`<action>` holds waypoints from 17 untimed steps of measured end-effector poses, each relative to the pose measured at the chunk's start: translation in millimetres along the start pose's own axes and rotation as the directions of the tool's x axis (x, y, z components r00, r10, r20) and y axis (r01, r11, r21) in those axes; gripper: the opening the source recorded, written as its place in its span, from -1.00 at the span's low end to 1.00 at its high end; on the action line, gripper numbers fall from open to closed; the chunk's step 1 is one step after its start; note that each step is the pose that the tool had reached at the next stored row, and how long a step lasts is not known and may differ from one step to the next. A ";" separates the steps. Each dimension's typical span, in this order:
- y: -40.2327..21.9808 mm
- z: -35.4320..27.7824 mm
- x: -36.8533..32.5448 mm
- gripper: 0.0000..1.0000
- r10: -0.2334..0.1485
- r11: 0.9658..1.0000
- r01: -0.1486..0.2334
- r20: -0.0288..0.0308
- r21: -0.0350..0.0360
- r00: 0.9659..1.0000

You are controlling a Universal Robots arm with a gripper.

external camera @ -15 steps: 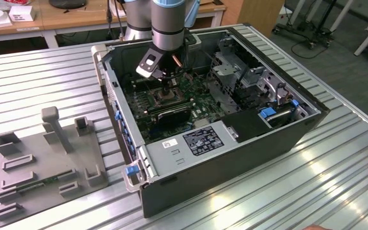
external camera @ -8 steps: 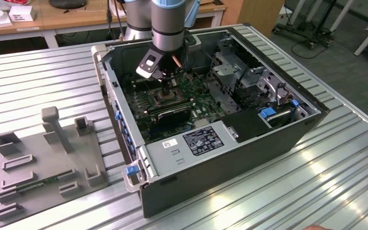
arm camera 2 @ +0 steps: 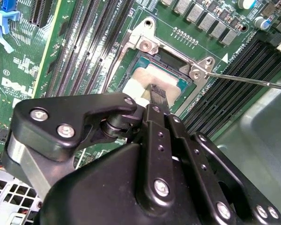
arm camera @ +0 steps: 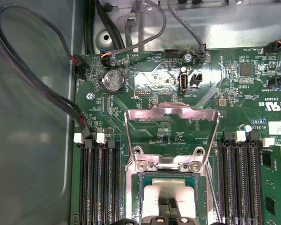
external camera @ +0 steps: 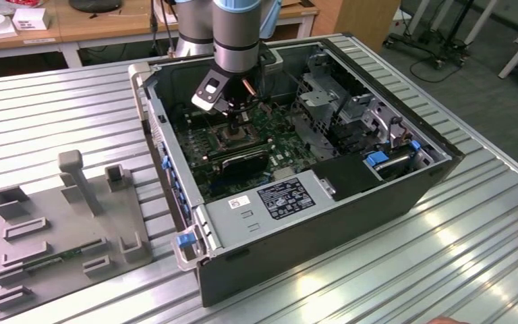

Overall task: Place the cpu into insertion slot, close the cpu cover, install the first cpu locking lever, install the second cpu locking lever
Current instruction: 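Place the cpu into insertion slot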

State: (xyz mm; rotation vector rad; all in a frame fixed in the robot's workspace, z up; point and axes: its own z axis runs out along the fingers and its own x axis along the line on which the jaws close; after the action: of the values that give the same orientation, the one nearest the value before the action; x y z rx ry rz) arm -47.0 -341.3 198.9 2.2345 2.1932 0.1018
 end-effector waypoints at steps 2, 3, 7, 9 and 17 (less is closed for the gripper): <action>0.0 0.0 0.0 -0.79 0.000 1.000 0.000 0.000 0.000 1.000; 0.0 0.0 0.0 -0.79 0.000 1.000 0.000 0.000 0.000 1.000; 0.0 0.1 0.0 -0.79 0.000 1.000 0.000 0.000 0.000 1.000; 0.0 0.1 0.0 -0.79 0.000 1.000 0.000 0.000 0.000 1.000; 0.0 0.5 -0.1 -0.79 0.000 1.000 0.000 0.000 0.000 1.000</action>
State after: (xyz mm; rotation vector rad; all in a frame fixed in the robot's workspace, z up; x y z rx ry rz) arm -47.0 -341.4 198.4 2.2344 2.1931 0.1014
